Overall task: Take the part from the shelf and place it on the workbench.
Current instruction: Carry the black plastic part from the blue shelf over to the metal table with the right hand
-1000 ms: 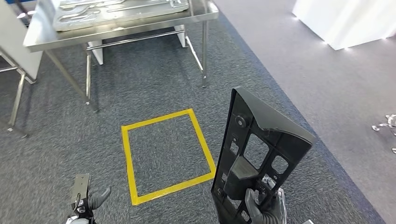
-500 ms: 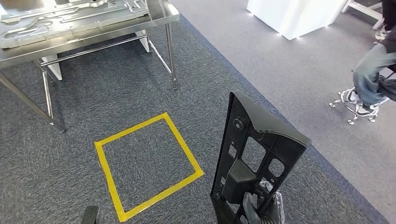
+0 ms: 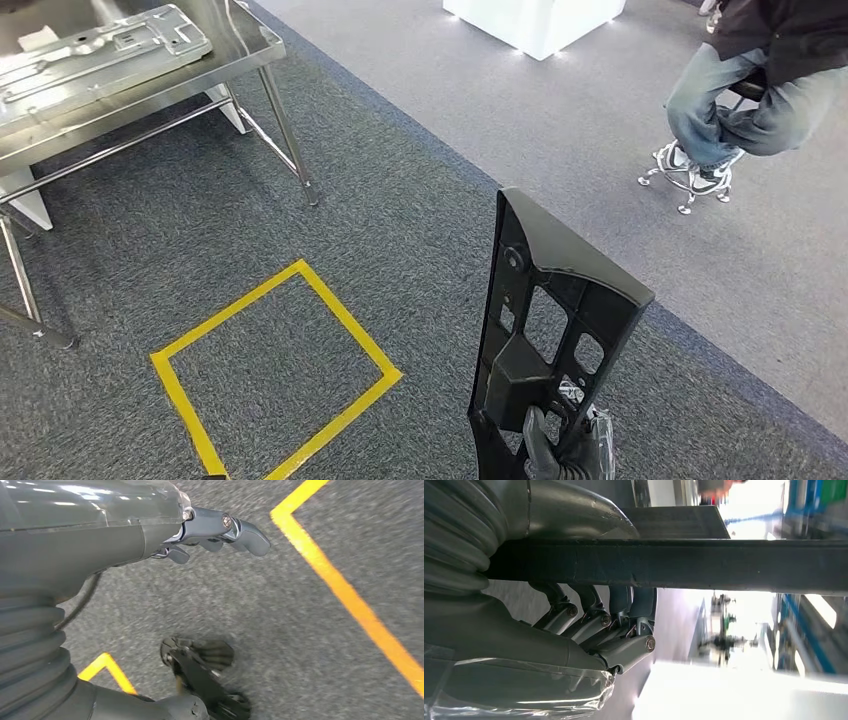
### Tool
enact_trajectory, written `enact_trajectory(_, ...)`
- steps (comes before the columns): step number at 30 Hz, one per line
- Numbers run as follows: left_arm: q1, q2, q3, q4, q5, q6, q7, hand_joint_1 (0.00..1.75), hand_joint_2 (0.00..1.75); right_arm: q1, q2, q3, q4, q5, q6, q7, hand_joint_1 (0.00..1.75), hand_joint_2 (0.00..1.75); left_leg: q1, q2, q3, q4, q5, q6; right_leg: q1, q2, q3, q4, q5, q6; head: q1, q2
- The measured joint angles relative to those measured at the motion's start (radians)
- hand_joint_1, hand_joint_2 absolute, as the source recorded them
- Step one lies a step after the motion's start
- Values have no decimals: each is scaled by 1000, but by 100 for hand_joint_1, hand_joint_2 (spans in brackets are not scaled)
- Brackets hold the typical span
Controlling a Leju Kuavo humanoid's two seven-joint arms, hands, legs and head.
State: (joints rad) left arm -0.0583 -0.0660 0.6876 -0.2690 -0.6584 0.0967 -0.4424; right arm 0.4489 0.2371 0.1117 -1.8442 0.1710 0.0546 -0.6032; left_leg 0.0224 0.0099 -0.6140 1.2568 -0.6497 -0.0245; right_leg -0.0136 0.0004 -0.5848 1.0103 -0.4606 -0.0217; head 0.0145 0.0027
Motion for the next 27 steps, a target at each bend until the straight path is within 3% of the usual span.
enact_trajectory(1,6,0,9,2,1,1,1,0,175,4,3,0,-2,5,-9,2,175,175,0,-2,-25,38,-3,1,3,8,3,1,-2,-2,-1,0)
enact_trajectory(2,10,0,17,3,0,1,1,0,175,8,5,0,-4,9,-14,4,175,175,-1,-3,-31,35,17,2,5,15,6,2,-5,-2,0,0)
enact_trajectory(4,13,0,33,5,-4,0,-1,0,175,13,8,0,-7,17,-24,9,175,175,-1,-3,5,-73,99,9,7,24,14,8,-13,0,-1,0)
enact_trajectory(6,12,0,48,6,-9,-1,-7,0,175,15,10,1,-8,22,-31,14,175,175,-6,1,46,-186,151,19,11,27,18,16,-22,8,-1,0)
enact_trajectory(8,8,0,61,6,-12,-2,-16,0,175,20,11,2,-9,37,-43,20,175,175,-12,1,55,-218,154,29,13,25,19,18,-26,18,-2,0)
enact_trajectory(11,7,-1,73,6,-15,-4,-24,0,175,26,11,3,-9,72,-68,25,175,175,-8,-7,61,-230,163,49,10,17,16,31,-41,34,-2,0)
enact_trajectory(13,7,-2,80,6,-18,-5,-26,0,175,27,10,5,-9,85,-77,27,175,175,-4,-11,64,-236,169,58,7,12,-19,112,-93,42,1,0)
enact_trajectory(15,8,-2,88,6,-23,-6,-27,0,175,29,10,10,-9,99,-88,29,175,175,-4,-15,63,-236,170,60,4,10,-80,235,-151,49,2,0)
enact_trajectory(16,8,-2,92,6,-25,-7,-27,0,175,31,9,13,-8,105,-94,32,175,175,-4,-20,62,-236,169,60,1,10,-100,273,-158,51,2,0)
enact_trajectory(17,8,-2,95,6,-28,-8,-27,0,175,33,8,17,-8,108,-99,33,175,175,-4,-25,63,-236,169,59,-1,10,-104,276,-147,52,2,0)
enact_trajectory(18,8,-2,97,6,-30,-10,-27,0,175,35,7,21,-8,111,-104,35,175,175,-4,-32,64,-236,168,58,-3,11,-88,242,-118,52,2,0)
enact_trajectory(19,8,-2,99,6,-31,-12,-26,0,175,36,6,24,-8,112,-106,36,175,175,-3,-40,67,-236,167,56,-5,15,-57,179,-81,51,2,0)
enact_trajectory(21,7,-4,101,6,-33,-15,-26,0,175,37,5,28,-8,114,-106,37,175,175,-4,-53,67,-235,164,47,-7,38,3,58,-34,46,2,0)
enact_trajectory(23,7,-4,104,6,-33,-16,-26,0,175,38,4,32,-8,116,-106,38,175,175,-5,-64,64,-236,164,32,-2,47,22,16,-30,38,1,0)
enact_trajectory(25,7,-4,108,6,-33,-16,-25,0,175,39,3,37,-8,117,-106,38,175,175,-2,-70,64,-238,164,18,-1,33,24,9,-26,25,1,0)
enact_trajectory(27,7,-4,111,6,-33,-16,-25,0,175,40,3,41,-9,118,-106,38,175,175,-1,-51,50,-203,138,10,-3,17,29,-1,-23,9,-1,0)
